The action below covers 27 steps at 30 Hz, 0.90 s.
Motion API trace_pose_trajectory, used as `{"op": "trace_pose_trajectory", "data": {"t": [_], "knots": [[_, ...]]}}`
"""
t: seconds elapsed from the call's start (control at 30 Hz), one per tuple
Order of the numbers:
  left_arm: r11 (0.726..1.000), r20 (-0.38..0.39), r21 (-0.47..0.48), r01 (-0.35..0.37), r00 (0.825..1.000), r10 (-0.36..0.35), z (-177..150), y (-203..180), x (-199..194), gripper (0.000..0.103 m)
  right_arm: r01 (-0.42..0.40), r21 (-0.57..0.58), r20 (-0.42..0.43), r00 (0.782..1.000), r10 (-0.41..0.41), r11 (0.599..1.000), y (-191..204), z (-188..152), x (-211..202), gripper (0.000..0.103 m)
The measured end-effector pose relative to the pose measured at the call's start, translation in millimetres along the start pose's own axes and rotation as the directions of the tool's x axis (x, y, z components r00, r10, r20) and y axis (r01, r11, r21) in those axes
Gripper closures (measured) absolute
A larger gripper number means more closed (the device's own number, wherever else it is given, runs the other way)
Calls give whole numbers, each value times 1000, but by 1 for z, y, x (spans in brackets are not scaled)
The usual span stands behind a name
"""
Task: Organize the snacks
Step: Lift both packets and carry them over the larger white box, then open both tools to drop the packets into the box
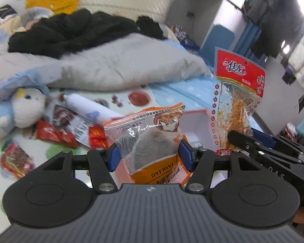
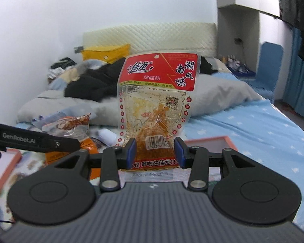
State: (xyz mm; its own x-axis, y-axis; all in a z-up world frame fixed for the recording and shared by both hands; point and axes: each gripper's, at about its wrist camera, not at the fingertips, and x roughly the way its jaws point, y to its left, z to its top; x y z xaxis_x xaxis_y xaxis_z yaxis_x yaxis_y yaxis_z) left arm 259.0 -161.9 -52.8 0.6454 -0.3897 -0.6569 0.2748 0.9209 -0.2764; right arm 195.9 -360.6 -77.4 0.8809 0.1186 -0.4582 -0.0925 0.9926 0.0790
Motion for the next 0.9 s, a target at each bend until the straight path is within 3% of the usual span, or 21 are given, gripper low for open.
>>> {"op": "trace_pose_trajectory", "data": {"t": [0.27,0.57,0.6,0.67,0.73,0.9], "knots": [[999,-146,38,20,989,-14,-16,-28,66,39,61,36,-104,993,-57,998,-38,-35,25,59],[998,-201,60,4,980,8,-29,-37,94,38,136,56,-207,971,-121,989,-61,-68,47,57],[998,-205,57,7,979,5,-30,-36,95,34,138,56,-218,968,-122,989,-65,-69,50,52],[999,-220,53,7,975,5,-31,-36,98,22,146,55,-224,966,-131,988,-65,-74,50,27],[998,-213,61,-16,977,29,-32,-36,98,13,152,51,-224,965,-137,987,-64,-76,49,25],[998,-202,66,-13,979,26,-30,-36,93,13,137,86,-201,972,-117,987,-67,-73,43,25]]}}
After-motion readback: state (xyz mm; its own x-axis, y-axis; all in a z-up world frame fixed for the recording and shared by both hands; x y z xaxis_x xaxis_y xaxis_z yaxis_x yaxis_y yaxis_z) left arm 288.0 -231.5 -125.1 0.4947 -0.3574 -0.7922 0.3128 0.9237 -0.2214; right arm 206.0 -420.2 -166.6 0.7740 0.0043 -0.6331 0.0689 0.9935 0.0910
